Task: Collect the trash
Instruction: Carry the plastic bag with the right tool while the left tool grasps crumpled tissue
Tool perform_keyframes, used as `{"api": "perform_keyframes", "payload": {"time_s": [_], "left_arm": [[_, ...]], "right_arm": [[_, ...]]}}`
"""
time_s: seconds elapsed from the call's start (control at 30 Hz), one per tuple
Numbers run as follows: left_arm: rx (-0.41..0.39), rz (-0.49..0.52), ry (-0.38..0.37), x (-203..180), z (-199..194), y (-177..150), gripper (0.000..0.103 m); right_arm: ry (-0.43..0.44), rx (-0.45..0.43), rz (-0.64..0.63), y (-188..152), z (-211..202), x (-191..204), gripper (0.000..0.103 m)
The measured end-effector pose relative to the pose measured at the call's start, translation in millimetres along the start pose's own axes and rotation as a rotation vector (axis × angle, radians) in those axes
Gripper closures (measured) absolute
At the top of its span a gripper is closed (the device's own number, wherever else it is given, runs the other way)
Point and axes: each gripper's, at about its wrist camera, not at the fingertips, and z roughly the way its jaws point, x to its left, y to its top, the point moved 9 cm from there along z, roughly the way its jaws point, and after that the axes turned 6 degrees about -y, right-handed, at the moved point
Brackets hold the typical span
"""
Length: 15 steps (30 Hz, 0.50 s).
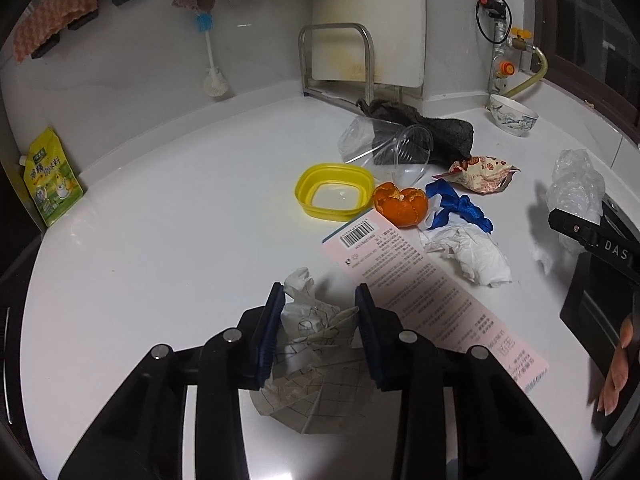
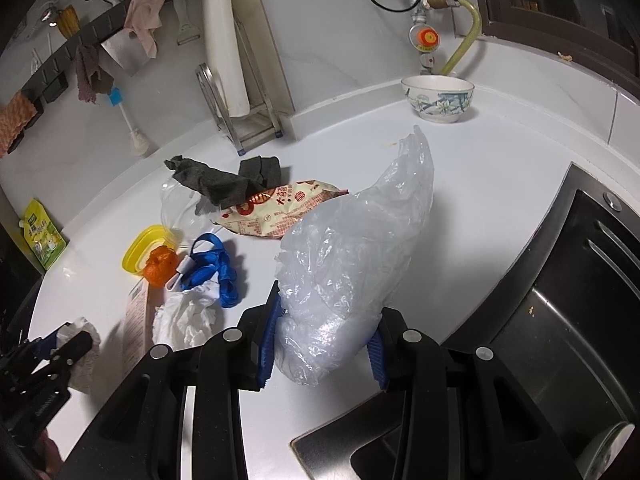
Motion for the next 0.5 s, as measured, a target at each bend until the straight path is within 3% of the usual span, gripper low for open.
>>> {"api": "perform_keyframes", "payload": {"time_s": [0.27,0.5], "left_arm": [[-0.023,0.03,-0.033,6.3,-40.4,-13.9,0.067],[-0.042,0.064,-0.095,-9.4,-77.9,-41.5,0.067]], "right_arm": [[-0.024,-0.038,0.002,-14.4,-31.9,-1.3,0.067],[-0.043,-0.049,-0.001,-57.3,-85.7,5.3,0.067]]}}
